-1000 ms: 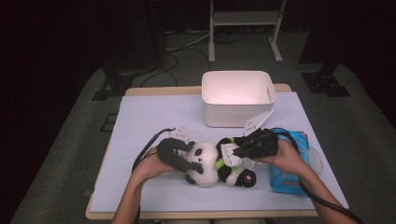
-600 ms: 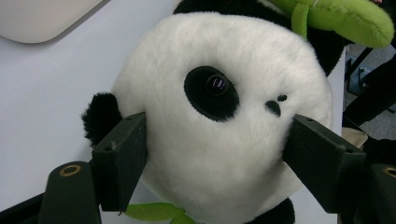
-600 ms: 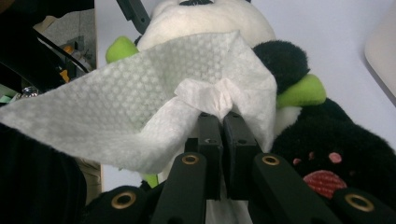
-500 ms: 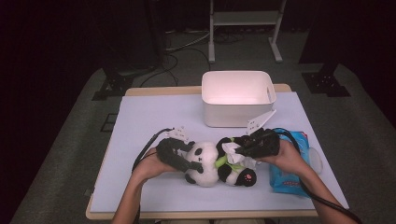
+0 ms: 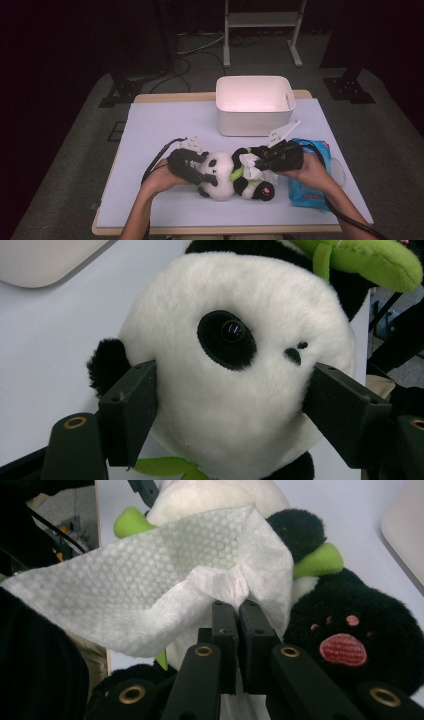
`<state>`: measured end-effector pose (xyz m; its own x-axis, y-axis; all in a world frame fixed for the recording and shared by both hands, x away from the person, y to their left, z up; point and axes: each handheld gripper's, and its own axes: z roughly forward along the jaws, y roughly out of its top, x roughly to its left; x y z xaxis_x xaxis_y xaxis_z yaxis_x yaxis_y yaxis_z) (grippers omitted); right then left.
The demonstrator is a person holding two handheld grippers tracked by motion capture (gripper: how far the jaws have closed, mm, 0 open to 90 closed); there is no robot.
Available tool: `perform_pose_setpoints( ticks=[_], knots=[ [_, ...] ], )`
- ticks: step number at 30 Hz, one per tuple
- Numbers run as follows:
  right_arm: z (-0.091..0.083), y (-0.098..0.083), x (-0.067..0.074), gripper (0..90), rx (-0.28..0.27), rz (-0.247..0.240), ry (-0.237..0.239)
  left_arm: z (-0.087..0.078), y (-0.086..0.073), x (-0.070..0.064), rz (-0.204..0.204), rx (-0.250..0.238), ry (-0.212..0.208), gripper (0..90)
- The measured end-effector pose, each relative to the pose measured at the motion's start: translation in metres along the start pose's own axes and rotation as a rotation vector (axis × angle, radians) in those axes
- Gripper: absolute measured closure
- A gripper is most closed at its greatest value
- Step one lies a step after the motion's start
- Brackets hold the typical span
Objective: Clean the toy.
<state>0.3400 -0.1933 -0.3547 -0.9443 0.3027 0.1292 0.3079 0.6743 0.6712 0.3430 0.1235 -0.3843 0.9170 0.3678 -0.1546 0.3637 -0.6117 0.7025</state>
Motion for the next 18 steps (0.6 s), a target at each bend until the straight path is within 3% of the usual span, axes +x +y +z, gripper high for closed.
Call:
perform_pose_setpoints(
  ticks=[4, 7, 15, 18],
  knots=[
    [-0.002, -0.004, 0.0, 86.1, 0.009, 0.012, 0.005, 0.0, 0.0, 0.003, -0.013, 0.003, -0.003, 23.2],
    [-0.004, -0.014, 0.002, 86.1, -0.006, 0.037, 0.017, 0.0, -0.001, 0.005, -0.025, -0.004, -0.006, 23.2],
    [-0.008, -0.038, 0.003, 86.1, 0.016, 0.076, 0.022, 0.0, 0.0, 0.006, -0.036, 0.001, -0.006, 23.2],
    [-0.01, -0.039, 0.006, 86.2, 0.009, 0.068, 0.024, 0.001, 0.0, 0.006, -0.04, -0.001, -0.003, 23.1]
  ],
)
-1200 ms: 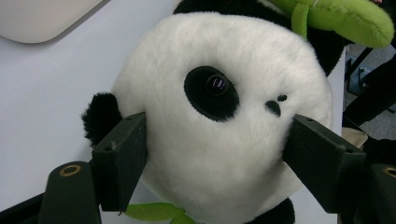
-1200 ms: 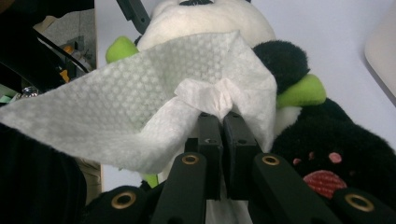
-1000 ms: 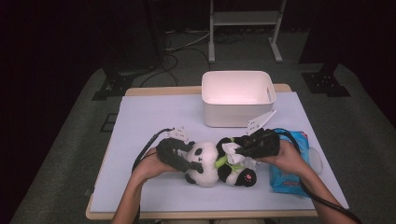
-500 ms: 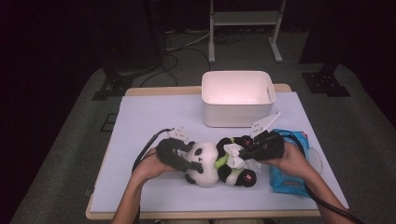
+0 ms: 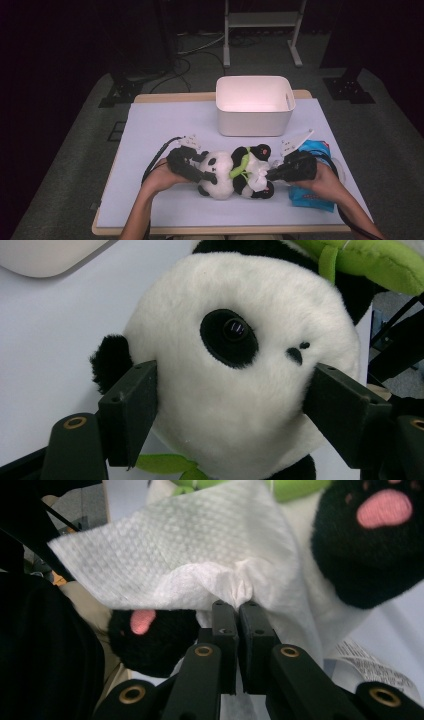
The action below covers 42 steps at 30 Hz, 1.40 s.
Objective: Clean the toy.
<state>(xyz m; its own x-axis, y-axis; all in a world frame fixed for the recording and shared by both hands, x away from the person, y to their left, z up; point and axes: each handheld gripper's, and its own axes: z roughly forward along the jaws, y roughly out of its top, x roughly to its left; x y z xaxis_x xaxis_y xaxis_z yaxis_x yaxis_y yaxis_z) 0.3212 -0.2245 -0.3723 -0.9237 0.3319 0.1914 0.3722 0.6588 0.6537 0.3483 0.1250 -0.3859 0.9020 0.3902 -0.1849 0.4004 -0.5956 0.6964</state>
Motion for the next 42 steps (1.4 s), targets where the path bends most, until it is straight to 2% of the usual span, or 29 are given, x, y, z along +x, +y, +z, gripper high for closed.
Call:
perform_pose_setpoints(
  ticks=[4, 8, 11, 14, 18, 23, 27, 29, 34, 36, 40, 42],
  knots=[
    [0.001, 0.01, 0.005, 86.1, -0.016, -0.033, 0.014, 0.0, 0.0, -0.001, -0.001, 0.002, 0.004, 23.1],
    [0.008, 0.028, 0.014, 86.1, -0.01, -0.088, 0.04, 0.0, 0.001, 0.0, 0.001, 0.008, 0.003, 23.1],
    [0.013, 0.031, 0.016, 86.1, 0.009, -0.104, 0.041, 0.0, 0.0, 0.001, -0.007, 0.005, 0.001, 23.1],
    [0.017, 0.026, 0.016, 86.1, 0.024, -0.102, 0.052, 0.0, 0.0, 0.001, -0.002, 0.004, 0.0, 23.1],
    [0.015, 0.021, 0.015, 86.2, 0.024, -0.092, 0.043, 0.0, 0.0, 0.0, 0.0, 0.004, 0.0, 22.9],
    [0.008, 0.016, 0.008, 86.2, 0.037, -0.076, 0.006, 0.0, 0.0, 0.0, -0.002, 0.002, 0.004, 22.3],
    [0.005, 0.01, 0.001, 86.2, 0.023, -0.035, -0.002, 0.0, 0.0, 0.0, -0.001, 0.001, 0.0, 22.5],
    [0.004, 0.01, -0.001, 86.2, 0.018, -0.032, -0.018, 0.0, 0.0, 0.0, 0.011, 0.004, -0.002, 22.7],
    [0.001, 0.017, -0.004, 86.1, 0.002, -0.036, -0.045, 0.0, 0.0, -0.002, 0.024, 0.006, 0.001, 22.8],
    [0.0, 0.023, -0.005, 86.2, -0.017, -0.041, -0.042, 0.0, 0.0, -0.003, 0.028, 0.01, 0.0, 22.9],
    [0.001, 0.038, -0.004, 86.1, -0.035, -0.074, -0.047, 0.0, 0.001, -0.005, 0.047, 0.011, 0.002, 23.0],
    [0.006, 0.046, -0.002, 86.1, -0.022, -0.094, -0.049, 0.0, 0.001, -0.005, 0.046, 0.015, 0.003, 23.0]
  ],
)
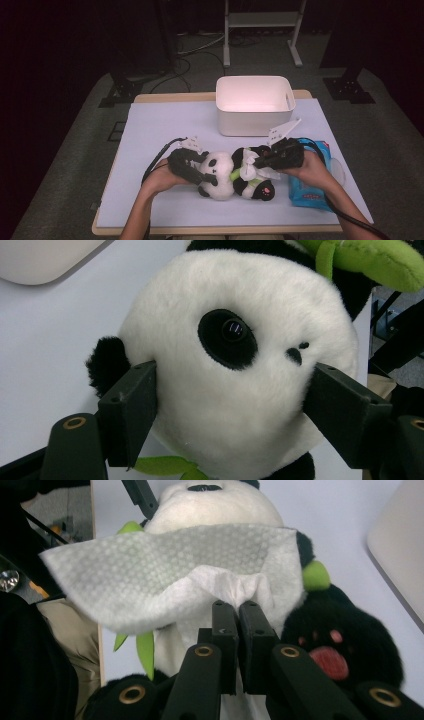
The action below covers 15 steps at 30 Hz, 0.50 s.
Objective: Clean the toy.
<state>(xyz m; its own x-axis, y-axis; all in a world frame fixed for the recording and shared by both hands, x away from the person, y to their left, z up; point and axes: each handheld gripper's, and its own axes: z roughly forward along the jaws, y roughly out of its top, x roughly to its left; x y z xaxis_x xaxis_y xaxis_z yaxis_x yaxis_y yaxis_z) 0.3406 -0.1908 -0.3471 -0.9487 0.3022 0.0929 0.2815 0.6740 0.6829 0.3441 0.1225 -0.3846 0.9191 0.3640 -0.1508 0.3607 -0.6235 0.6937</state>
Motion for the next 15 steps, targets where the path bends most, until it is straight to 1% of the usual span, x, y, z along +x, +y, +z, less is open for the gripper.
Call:
perform_pose_setpoints(
  ticks=[1, 3, 4, 6, 11, 13, 15],
  knots=[
    [0.003, 0.002, 0.0, 86.1, 0.007, -0.005, 0.001, 0.0, 0.0, 0.0, -0.002, -0.003, 0.001, 23.0],
    [0.006, 0.001, -0.001, 86.2, 0.016, 0.002, 0.003, 0.0, -0.001, 0.0, -0.003, -0.005, 0.0, 22.9],
    [0.005, -0.003, -0.003, 86.2, 0.009, 0.008, 0.009, 0.0, -0.001, 0.001, -0.007, -0.009, -0.001, 22.9],
    [0.005, -0.005, -0.003, 86.2, 0.006, 0.01, 0.008, 0.0, -0.001, 0.001, -0.009, -0.009, -0.005, 22.9],
    [-0.002, -0.021, -0.001, 86.2, 0.008, 0.038, -0.006, 0.0, -0.001, 0.001, -0.005, -0.009, -0.002, 22.9],
    [-0.007, -0.028, -0.001, 86.2, 0.014, 0.058, -0.017, 0.0, -0.001, 0.001, -0.007, -0.011, 0.0, 22.9],
    [-0.011, -0.031, -0.001, 86.2, 0.008, 0.062, -0.023, 0.0, -0.001, 0.001, -0.001, -0.008, 0.0, 22.9]
  ],
)
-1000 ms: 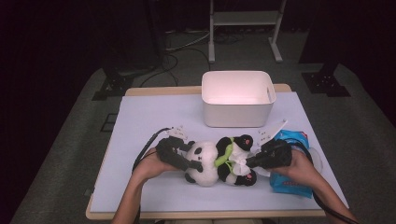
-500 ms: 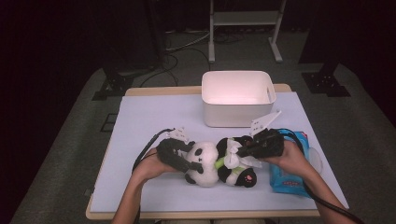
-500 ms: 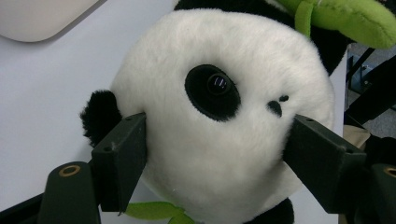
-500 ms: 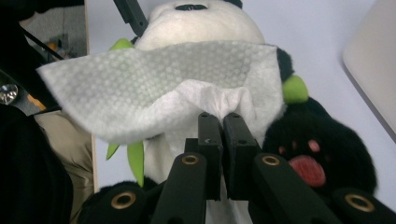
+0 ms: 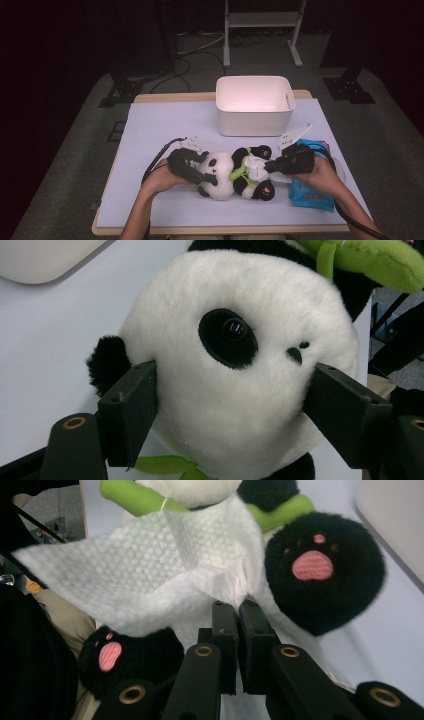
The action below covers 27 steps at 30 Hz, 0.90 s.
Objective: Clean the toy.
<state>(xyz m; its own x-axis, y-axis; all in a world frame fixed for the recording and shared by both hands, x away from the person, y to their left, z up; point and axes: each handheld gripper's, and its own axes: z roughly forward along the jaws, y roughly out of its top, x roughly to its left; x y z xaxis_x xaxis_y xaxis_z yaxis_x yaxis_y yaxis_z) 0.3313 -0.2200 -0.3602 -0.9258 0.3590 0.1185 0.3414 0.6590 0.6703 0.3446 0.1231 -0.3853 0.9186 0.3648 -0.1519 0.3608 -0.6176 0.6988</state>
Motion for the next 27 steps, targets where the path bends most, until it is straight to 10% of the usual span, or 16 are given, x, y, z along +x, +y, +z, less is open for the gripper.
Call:
perform_pose_setpoints(
  ticks=[12, 27],
  knots=[
    [-0.036, 0.027, -0.005, 86.1, -0.062, -0.023, -0.075, 0.0, 0.001, -0.003, 0.021, 0.007, 0.0, 23.1],
    [0.008, 0.064, -0.005, 86.0, 0.028, -0.096, -0.045, 0.003, 0.003, -0.006, 0.048, -0.004, -0.007, 23.1]
  ],
)
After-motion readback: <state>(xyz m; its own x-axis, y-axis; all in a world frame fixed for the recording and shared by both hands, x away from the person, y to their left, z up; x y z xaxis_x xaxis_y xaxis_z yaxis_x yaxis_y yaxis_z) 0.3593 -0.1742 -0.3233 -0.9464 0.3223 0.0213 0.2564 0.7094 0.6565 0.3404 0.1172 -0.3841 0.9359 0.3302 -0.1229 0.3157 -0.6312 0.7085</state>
